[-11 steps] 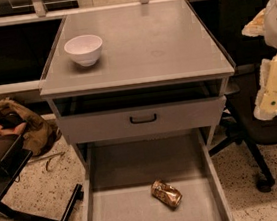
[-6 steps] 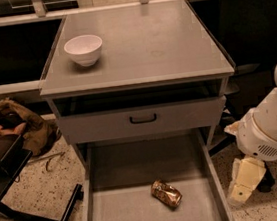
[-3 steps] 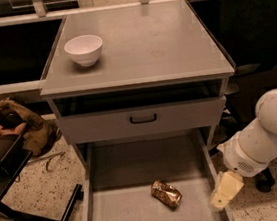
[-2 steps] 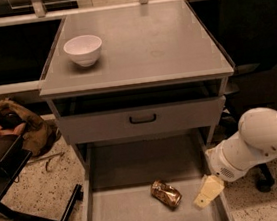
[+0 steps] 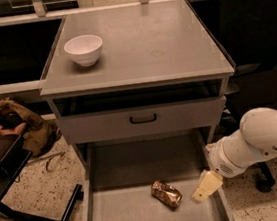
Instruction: Pick orange can from middle drawer and place on counter
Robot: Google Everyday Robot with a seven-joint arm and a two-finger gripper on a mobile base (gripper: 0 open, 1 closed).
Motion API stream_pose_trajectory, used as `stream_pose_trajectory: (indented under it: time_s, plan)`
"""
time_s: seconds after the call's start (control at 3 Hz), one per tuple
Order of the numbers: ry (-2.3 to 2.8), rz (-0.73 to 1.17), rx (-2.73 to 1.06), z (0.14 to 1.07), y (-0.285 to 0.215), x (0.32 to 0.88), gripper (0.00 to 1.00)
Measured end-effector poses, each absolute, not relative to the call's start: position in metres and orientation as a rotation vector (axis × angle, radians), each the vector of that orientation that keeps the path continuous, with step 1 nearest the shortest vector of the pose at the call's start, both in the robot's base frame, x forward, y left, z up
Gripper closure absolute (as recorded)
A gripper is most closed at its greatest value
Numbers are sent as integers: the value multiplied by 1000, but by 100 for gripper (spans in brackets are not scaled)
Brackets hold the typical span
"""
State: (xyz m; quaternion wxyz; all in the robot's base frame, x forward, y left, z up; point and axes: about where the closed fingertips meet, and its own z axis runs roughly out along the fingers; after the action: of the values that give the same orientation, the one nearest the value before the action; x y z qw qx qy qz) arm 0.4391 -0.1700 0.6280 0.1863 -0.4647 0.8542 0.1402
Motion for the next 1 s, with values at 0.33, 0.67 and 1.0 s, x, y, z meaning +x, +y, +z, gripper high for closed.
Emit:
stream_pose_trajectory:
  time_s: [0.33,0.67,1.0]
  plan:
    - [2394,428,-1306,609,-164,436,0]
    - [2393,454,-1276,573,-152,431,0]
    - [2395,474,-1219,540,-138,431,0]
